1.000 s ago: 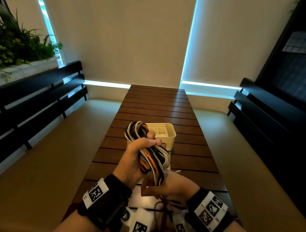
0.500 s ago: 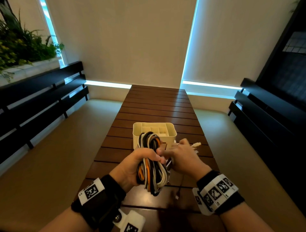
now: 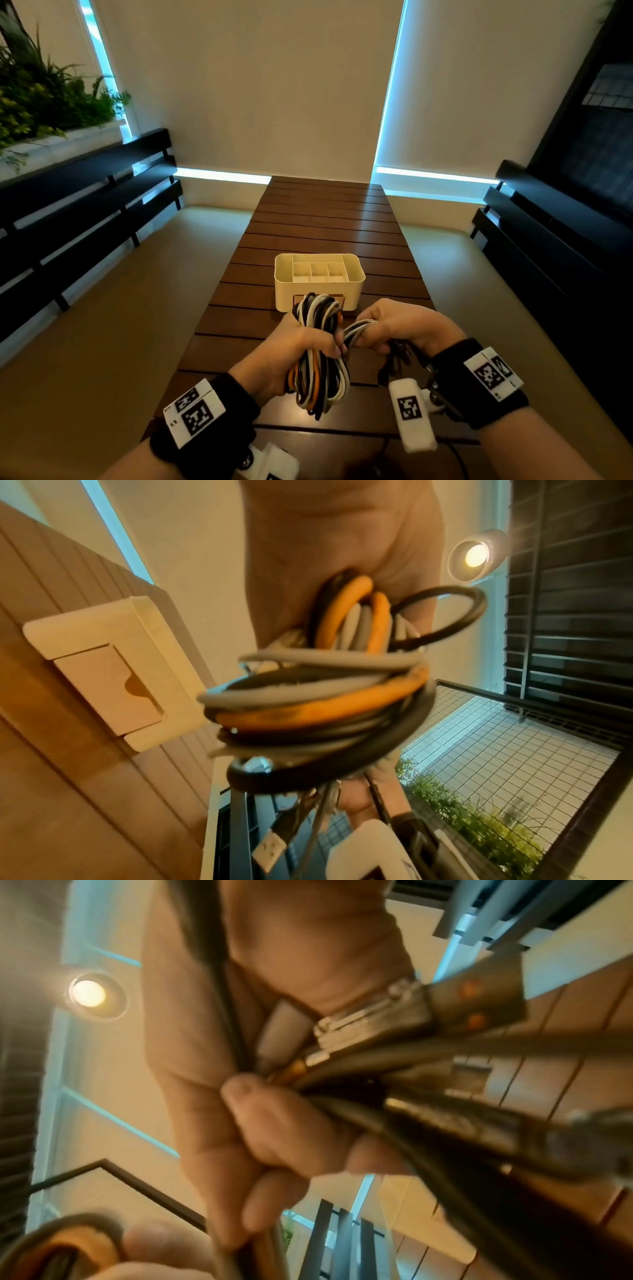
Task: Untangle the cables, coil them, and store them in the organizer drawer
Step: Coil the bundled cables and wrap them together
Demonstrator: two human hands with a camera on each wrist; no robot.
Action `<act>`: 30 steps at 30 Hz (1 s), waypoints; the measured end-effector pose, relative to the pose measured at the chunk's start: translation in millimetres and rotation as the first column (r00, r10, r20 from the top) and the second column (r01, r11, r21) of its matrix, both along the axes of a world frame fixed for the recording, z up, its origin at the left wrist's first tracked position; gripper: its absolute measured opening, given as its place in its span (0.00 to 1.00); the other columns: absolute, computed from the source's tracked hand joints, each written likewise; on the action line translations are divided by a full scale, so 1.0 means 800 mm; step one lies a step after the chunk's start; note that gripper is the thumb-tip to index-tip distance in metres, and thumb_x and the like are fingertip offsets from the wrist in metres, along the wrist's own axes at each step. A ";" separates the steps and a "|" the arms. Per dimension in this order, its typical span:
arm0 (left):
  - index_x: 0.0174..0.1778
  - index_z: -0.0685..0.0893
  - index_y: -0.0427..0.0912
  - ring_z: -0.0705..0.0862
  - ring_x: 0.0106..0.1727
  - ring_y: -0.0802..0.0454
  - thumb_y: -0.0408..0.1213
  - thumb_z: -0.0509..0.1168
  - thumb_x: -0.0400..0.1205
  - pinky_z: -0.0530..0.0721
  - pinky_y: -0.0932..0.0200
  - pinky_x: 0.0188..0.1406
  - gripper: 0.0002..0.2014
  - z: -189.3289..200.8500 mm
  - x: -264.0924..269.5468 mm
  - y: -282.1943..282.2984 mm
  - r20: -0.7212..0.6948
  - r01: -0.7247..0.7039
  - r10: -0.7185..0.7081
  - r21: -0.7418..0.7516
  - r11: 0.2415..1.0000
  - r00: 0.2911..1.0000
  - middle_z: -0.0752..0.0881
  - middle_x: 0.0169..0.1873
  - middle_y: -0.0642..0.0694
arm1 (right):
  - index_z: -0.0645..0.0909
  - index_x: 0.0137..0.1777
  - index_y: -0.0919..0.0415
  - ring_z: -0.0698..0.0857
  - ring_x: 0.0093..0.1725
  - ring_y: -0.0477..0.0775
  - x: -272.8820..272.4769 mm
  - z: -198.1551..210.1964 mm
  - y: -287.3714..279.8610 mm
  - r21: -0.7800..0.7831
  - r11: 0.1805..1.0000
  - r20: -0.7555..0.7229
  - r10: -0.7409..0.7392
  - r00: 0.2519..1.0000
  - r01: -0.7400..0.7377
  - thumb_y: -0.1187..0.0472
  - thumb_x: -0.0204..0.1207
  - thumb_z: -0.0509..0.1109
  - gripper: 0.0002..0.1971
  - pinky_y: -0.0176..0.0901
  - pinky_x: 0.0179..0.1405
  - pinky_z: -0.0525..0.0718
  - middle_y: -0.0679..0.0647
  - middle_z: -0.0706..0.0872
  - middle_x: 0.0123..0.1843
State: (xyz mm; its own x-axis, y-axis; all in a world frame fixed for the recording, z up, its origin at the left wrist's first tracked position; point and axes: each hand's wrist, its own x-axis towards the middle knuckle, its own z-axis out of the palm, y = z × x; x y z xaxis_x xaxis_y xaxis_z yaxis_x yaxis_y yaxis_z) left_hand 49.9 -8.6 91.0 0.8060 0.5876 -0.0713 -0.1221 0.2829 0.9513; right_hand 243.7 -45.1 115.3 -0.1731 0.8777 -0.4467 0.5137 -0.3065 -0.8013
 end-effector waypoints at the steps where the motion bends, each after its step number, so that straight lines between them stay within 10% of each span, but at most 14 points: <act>1: 0.36 0.83 0.39 0.84 0.38 0.47 0.22 0.66 0.62 0.85 0.52 0.40 0.11 0.004 -0.001 0.000 0.013 -0.011 0.011 0.006 1.000 1.000 0.84 0.30 0.45 | 0.79 0.35 0.61 0.75 0.19 0.41 0.002 0.000 0.000 -0.025 0.999 -0.100 -0.043 0.994 0.041 0.71 0.74 0.66 0.09 0.30 0.23 0.75 0.46 0.77 0.20; 5: 0.38 0.79 0.38 0.84 0.32 0.50 0.29 0.72 0.59 0.86 0.54 0.41 0.14 0.014 -0.006 0.005 0.130 0.054 -0.034 -0.155 0.986 0.991 0.82 0.26 0.48 | 0.83 0.34 0.64 0.70 0.14 0.40 0.009 -0.001 0.002 -0.267 0.931 -0.458 -0.351 0.817 0.250 0.72 0.76 0.61 0.13 0.28 0.18 0.72 0.45 0.72 0.16; 9: 0.38 0.76 0.41 0.83 0.32 0.53 0.31 0.79 0.54 0.83 0.52 0.47 0.21 0.013 -0.014 0.016 0.307 0.099 -0.004 -0.294 0.951 0.952 0.80 0.26 0.50 | 0.84 0.27 0.66 0.70 0.11 0.40 0.014 -0.009 0.001 -0.395 0.850 -0.507 -0.519 0.688 0.349 0.71 0.74 0.61 0.16 0.27 0.16 0.70 0.47 0.74 0.14; 14: 0.28 0.84 0.39 0.87 0.29 0.48 0.29 0.69 0.64 0.88 0.51 0.34 0.02 0.035 -0.036 0.043 0.392 -0.181 0.312 -0.336 0.924 0.866 0.84 0.24 0.46 | 0.81 0.33 0.59 0.71 0.16 0.39 0.037 -0.006 -0.033 -0.113 0.989 -0.384 -0.132 0.914 0.096 0.62 0.69 0.72 0.06 0.26 0.17 0.69 0.45 0.74 0.18; 18: 0.36 0.77 0.38 0.87 0.27 0.47 0.31 0.70 0.68 0.88 0.53 0.28 0.07 0.032 -0.046 0.068 0.349 -0.354 0.468 -0.343 0.870 0.812 0.84 0.23 0.45 | 0.77 0.36 0.57 0.72 0.19 0.38 0.040 0.004 -0.051 -0.080 0.988 -0.273 0.105 0.956 -0.131 0.56 0.68 0.70 0.06 0.26 0.19 0.71 0.44 0.77 0.21; 21: 0.33 0.81 0.39 0.87 0.30 0.48 0.36 0.83 0.46 0.88 0.52 0.34 0.24 0.023 -0.045 0.063 0.371 -0.231 0.358 -0.345 0.910 0.857 0.85 0.25 0.45 | 0.77 0.37 0.57 0.72 0.19 0.38 0.036 0.008 -0.046 -0.091 0.990 -0.073 0.105 0.992 -0.111 0.63 0.74 0.69 0.06 0.26 0.20 0.70 0.44 0.77 0.20; 30: 0.34 0.77 0.42 0.85 0.31 0.53 0.30 0.81 0.56 0.83 0.57 0.39 0.19 -0.022 -0.007 0.019 0.195 0.194 -0.122 -0.406 0.893 0.973 0.81 0.25 0.50 | 0.83 0.31 0.55 0.76 0.22 0.36 0.011 0.025 -0.008 0.304 0.934 0.207 -0.256 0.944 0.187 0.69 0.70 0.73 0.10 0.25 0.23 0.73 0.44 0.80 0.24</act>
